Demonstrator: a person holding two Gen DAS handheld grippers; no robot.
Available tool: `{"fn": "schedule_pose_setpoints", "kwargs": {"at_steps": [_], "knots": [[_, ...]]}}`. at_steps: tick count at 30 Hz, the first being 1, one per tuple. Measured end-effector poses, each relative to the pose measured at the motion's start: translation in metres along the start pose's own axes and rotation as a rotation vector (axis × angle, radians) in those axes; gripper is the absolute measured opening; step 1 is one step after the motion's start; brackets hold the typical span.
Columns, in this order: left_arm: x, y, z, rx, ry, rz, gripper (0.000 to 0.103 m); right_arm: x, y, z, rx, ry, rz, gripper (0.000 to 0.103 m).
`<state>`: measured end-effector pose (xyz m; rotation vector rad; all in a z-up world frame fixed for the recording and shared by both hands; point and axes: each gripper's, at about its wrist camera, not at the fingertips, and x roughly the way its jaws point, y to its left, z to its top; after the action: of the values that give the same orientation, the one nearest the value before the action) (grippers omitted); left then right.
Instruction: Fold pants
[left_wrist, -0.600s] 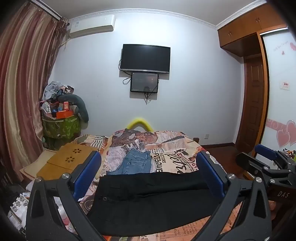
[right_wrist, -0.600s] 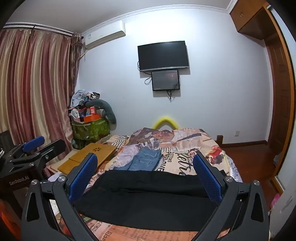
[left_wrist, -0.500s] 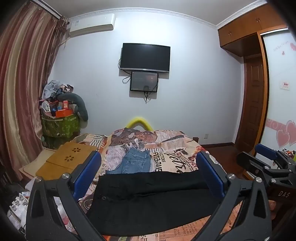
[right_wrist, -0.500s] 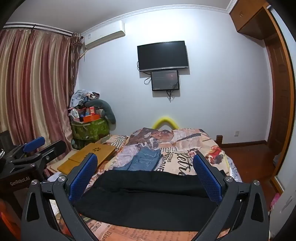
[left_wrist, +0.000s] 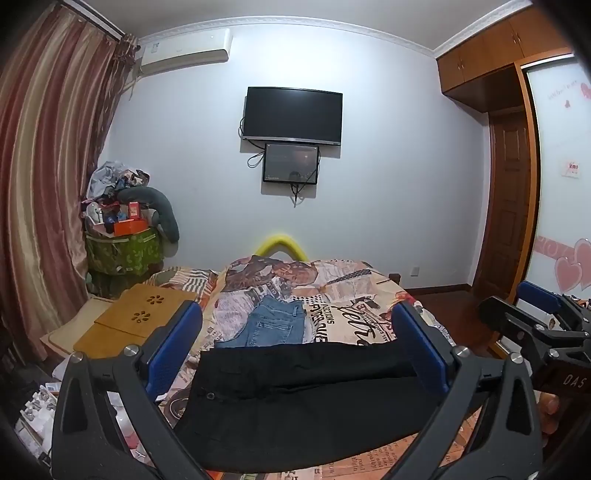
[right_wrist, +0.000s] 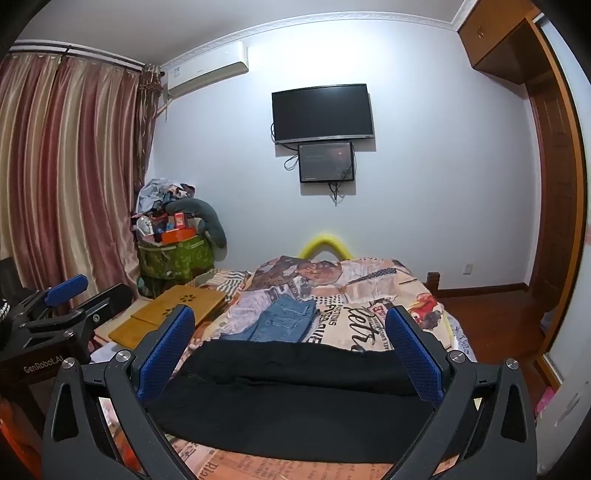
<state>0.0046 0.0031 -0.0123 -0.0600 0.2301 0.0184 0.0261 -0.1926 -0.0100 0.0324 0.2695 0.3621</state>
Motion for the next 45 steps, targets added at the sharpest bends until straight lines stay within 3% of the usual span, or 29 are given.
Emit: {"fn": "schedule_pose_setpoints", "kwargs": {"at_steps": [10,12,45], "knots": [[0.002,-0.002,-0.012,0.003,0.004,0.000,0.103,0.001,0.002,0.001,0.000,0.002,-0.003,0.103],[0.002,0.001,0.001,-0.003,0.007,-0.001,0.103,0.002,0.001,0.001,0.001,0.002,-0.003,0.103],[0.006,-0.002,0.005,0.000,0.009,-0.006,0.103,0.001,0.001,0.001,-0.003,0.000,-0.005,0.103]]}}
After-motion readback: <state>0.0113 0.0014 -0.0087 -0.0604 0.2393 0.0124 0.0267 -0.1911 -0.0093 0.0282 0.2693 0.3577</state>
